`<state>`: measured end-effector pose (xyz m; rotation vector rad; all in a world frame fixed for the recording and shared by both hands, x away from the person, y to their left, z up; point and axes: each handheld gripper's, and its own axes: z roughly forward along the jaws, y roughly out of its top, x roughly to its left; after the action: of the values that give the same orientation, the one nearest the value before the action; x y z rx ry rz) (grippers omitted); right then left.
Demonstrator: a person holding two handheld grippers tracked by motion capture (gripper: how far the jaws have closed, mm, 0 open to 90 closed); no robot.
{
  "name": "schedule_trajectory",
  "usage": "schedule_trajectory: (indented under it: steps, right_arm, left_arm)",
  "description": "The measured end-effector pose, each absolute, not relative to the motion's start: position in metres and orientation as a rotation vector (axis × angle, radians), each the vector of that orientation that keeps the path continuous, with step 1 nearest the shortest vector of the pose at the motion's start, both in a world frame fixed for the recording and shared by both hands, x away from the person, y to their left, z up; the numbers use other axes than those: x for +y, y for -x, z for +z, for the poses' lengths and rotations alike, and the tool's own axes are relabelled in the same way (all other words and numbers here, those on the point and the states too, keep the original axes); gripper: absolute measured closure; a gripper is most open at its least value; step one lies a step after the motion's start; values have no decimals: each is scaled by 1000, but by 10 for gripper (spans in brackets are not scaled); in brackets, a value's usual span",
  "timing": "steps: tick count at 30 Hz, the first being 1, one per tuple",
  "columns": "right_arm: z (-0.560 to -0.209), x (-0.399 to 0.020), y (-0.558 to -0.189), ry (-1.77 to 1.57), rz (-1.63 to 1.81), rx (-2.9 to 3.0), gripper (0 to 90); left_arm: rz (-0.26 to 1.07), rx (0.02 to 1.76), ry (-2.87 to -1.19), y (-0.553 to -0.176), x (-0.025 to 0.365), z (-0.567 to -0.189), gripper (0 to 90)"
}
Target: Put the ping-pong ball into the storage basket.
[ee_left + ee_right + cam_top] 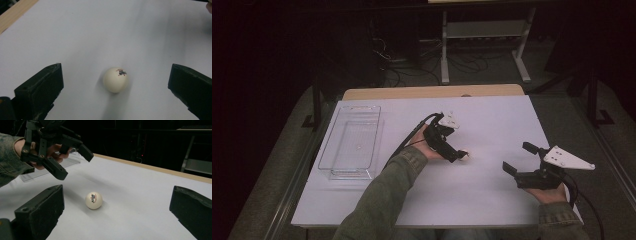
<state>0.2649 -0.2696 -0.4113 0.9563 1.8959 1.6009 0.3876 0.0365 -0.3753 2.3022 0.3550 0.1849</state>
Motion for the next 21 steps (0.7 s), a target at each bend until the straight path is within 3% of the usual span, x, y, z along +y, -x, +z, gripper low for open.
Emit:
schedule_trajectory:
  steps: [21]
  right_arm:
    - [-412,-269,-265,-956,1601,1903,0]
  left_arm:
    - [160,348,-2356,-394,19,-394,0]
